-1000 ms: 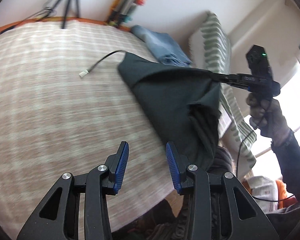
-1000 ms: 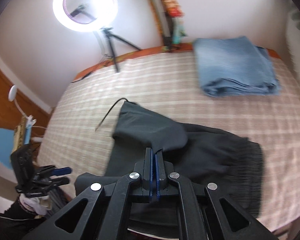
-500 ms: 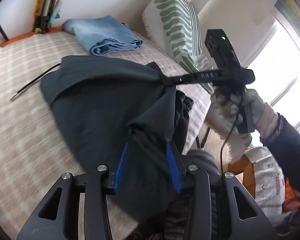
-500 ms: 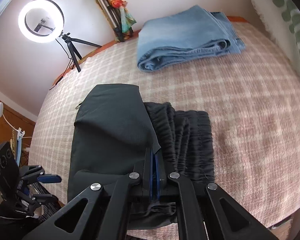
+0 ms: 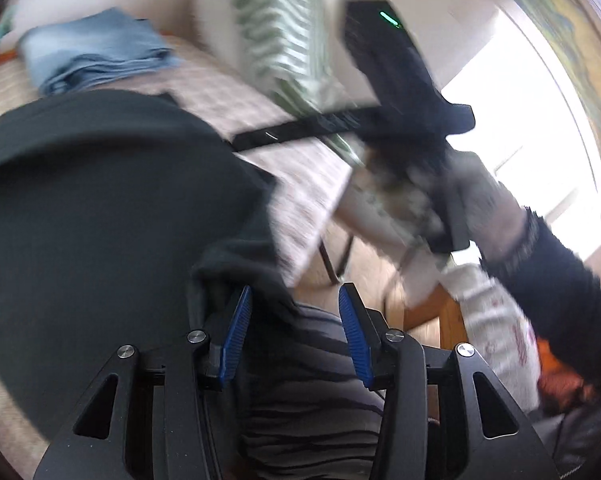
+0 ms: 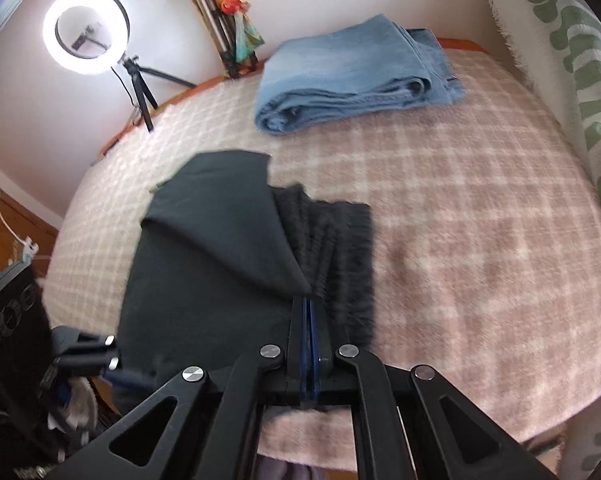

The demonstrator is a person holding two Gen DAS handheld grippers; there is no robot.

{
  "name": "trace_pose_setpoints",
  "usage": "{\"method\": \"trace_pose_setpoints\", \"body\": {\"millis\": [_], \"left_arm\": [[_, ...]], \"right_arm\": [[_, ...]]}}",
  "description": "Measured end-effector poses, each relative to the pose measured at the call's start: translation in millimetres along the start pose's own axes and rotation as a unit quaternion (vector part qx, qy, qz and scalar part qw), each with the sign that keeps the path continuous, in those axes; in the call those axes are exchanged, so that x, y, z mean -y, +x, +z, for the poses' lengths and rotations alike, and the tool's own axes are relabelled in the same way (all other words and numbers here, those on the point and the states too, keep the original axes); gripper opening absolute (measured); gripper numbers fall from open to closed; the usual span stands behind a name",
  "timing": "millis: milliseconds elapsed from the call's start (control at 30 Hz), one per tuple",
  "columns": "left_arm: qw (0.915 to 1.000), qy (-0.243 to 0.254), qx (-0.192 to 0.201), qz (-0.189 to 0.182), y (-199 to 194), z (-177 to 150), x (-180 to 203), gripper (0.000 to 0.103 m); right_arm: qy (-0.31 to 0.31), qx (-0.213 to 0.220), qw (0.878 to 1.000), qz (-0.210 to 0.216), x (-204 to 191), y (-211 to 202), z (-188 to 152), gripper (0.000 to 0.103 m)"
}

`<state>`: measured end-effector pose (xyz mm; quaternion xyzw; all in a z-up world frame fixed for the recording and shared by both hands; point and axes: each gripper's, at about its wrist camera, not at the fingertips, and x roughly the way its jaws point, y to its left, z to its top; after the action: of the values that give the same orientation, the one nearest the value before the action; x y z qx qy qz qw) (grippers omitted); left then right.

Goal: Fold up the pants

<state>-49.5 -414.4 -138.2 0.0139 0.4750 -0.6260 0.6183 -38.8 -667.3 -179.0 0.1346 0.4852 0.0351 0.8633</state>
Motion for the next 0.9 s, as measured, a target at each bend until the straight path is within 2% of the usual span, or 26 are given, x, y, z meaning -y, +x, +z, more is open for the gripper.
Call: {"method": "trace_pose_setpoints", "body": {"millis": [100, 133, 167, 233, 300, 367, 467, 600, 667, 700, 733, 767, 800, 867, 900], "left_arm": [[0.9995, 0.027, 0.0, 0.014, -8, -7, 16, 0.044], [0.9993, 0.03, 0.003, 0.02, -12, -9, 19, 0.044], [0.999, 0.032, 0.007, 0.031, -19, -12, 20, 0.044], [0.9973, 0.032, 0.02, 0.063, -32, -14, 17, 0.044], [0.9954, 0.023, 0.033, 0.087, -44, -15, 11, 0.044], [0.9928, 0.007, 0.043, 0.111, -53, -14, -2, 0.044], [0.9896, -0.014, 0.049, 0.135, -58, -14, -19, 0.044], [0.988, -0.031, 0.04, 0.146, -53, -19, -30, 0.044], [0.9871, -0.024, 0.033, 0.155, -48, -24, -30, 0.044], [0.987, -0.021, 0.03, 0.156, -45, -25, -30, 0.044], [0.9872, -0.02, 0.027, 0.156, -41, -26, -30, 0.044], [0.9873, -0.021, 0.023, 0.156, -37, -27, -31, 0.044], [0.9873, -0.022, 0.018, 0.156, -33, -28, -32, 0.044], [0.9872, -0.019, 0.015, 0.158, -29, -30, -31, 0.044], [0.9871, -0.017, 0.014, 0.159, -28, -31, -32, 0.044]], "right_arm": [[0.016, 0.018, 0.999, 0.021, 12, -12, 7, 0.012], [0.022, 0.038, 0.998, 0.041, 16, -19, 14, 0.032], [0.023, 0.048, 0.997, 0.053, 17, -22, 22, 0.045], [0.023, 0.063, 0.996, 0.066, 14, -20, 40, 0.046], [0.022, 0.058, 0.994, 0.085, 11, -9, 61, 0.046], [0.023, 0.044, 0.993, 0.104, 6, 7, 77, 0.053], [0.02, -0.004, 0.991, 0.133, -4, 47, 102, 0.063], [0.014, -0.075, 0.99, 0.119, -13, 93, 114, 0.065], [0.035, -0.102, 0.982, 0.154, -16, 109, 114, 0.059], [0.04, -0.102, 0.98, 0.163, -19, 112, 113, 0.053], [0.038, -0.1, 0.98, 0.169, -22, 112, 113, 0.042], [0.036, -0.096, 0.98, 0.171, -25, 110, 112, 0.034], [0.035, -0.084, 0.981, 0.169, -27, 105, 111, 0.03], [0.044, -0.052, 0.979, 0.193, -29, 90, 109, 0.007], [0.044, -0.038, 0.979, 0.196, -31, 82, 110, 0.007]]}}
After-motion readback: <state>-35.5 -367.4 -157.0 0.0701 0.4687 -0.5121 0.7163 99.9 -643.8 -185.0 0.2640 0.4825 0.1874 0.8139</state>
